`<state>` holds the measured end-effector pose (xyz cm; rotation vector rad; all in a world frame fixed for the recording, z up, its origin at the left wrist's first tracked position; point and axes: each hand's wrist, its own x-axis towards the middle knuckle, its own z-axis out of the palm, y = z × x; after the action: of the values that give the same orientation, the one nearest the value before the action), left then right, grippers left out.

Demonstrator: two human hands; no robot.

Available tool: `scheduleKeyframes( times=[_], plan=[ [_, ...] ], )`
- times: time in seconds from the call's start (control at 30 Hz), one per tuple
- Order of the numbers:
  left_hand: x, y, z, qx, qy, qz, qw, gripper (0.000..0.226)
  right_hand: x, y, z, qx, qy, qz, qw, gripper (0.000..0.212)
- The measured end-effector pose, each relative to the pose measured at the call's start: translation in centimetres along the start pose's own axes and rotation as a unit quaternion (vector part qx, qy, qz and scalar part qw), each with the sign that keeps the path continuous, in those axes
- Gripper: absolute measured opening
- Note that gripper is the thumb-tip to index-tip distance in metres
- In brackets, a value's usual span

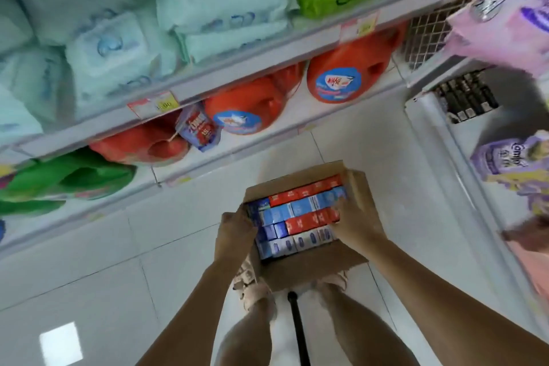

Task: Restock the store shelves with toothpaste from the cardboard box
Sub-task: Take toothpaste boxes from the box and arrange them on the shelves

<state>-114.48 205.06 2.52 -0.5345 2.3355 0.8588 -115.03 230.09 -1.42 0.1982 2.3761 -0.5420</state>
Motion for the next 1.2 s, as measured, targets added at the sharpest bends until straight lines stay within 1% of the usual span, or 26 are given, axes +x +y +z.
scheduleKeyframes(
  times=[0.07,0.13,0.23,0.27,0.3,0.33,0.37,0.4,0.43,0.47,0.5,0.57,0.63,0.73,0.9,0.97,1.07,1.13,1.2],
  plan=[
    [0.9,-1.4,1.0,0.003,0.042,-0.001,0.999,0.016,1.1,-1.3,2.1,-0.018,-0.029,-0.011,0.999,0.05],
    [2.0,-3.1,2.2,-0.001,0.09,0.015,0.996,0.02,2.6,-2.3,4.4,-0.034,-0.057,-0.015,0.998,0.06],
    [3.0,-5.0,3.2,0.02,0.104,0.02,0.994,0.026,4.7,-4.0,7.8,-0.07,-0.076,-0.075,0.992,0.068],
    [3.2,-5.5,3.2,0.025,0.123,0.016,0.992,0.027,5.4,-4.5,9.0,-0.081,-0.083,-0.095,0.989,0.069],
    [3.2,-5.7,3.2,0.048,0.157,0.04,0.986,0.031,6.0,-4.9,9.9,-0.088,-0.09,-0.112,0.986,0.07],
    [3.2,-5.9,3.2,0.091,0.182,0.091,0.975,0.035,6.5,-5.3,10.6,-0.092,-0.091,-0.125,0.984,0.07],
    [3.1,-5.8,3.4,0.144,0.18,0.152,0.961,0.038,7.1,-5.5,11.2,-0.1,-0.088,-0.133,0.982,0.068],
    [3.2,-6.1,4.1,0.202,0.148,0.199,0.947,0.045,7.5,-5.5,11.9,-0.109,-0.084,-0.141,0.98,0.067],
    [3.1,-6.3,4.8,0.258,0.106,0.205,0.938,0.054,8.0,-5.6,12.3,-0.117,-0.083,-0.149,0.978,0.066],
    [3.1,-6.5,5.5,0.301,0.068,0.187,0.933,0.061,8.3,-5.5,12.6,-0.126,-0.08,-0.157,0.976,0.064],
    [3.0,-6.7,6.3,0.328,0.048,0.162,0.929,0.06,8.6,-5.3,12.9,-0.135,-0.076,-0.164,0.974,0.062],
    [3.1,-7.0,7.8,0.377,0.024,0.133,0.916,0.049,9.0,-4.8,13.5,-0.147,-0.063,-0.181,0.97,0.06],
    [3.5,-6.6,8.5,0.391,0.0,0.133,0.911,0.042,9.2,-4.0,14.0,-0.162,-0.043,-0.2,0.965,0.061],
    [5.1,-6.2,9.2,0.402,-0.001,0.144,0.904,0.04,9.5,-3.2,14.5,-0.171,-0.015,-0.225,0.959,0.064],
    [7.4,-6.0,10.0,0.422,0.011,0.139,0.896,0.036,10.7,-3.1,14.7,-0.208,0.011,-0.225,0.952,0.052],
    [7.4,-5.9,10.6,0.454,-0.001,0.141,0.88,0.042,10.9,-3.3,14.5,-0.213,0.006,-0.226,0.95,0.05],
    [7.5,-6.0,11.3,0.508,-0.01,0.133,0.851,0.049,11.2,-4.0,14.3,-0.226,-0.016,-0.236,0.945,0.059],
    [7.8,-6.2,11.4,0.512,-0.002,0.133,0.849,0.048,11.6,-4.7,14.3,-0.233,-0.02,-0.246,0.941,0.068],
    [8.1,-6.4,11.4,0.508,-0.001,0.136,0.851,0.045,11.9,-5.0,14.7,-0.235,-0.018,-0.246,0.94,0.069]
  ],
)
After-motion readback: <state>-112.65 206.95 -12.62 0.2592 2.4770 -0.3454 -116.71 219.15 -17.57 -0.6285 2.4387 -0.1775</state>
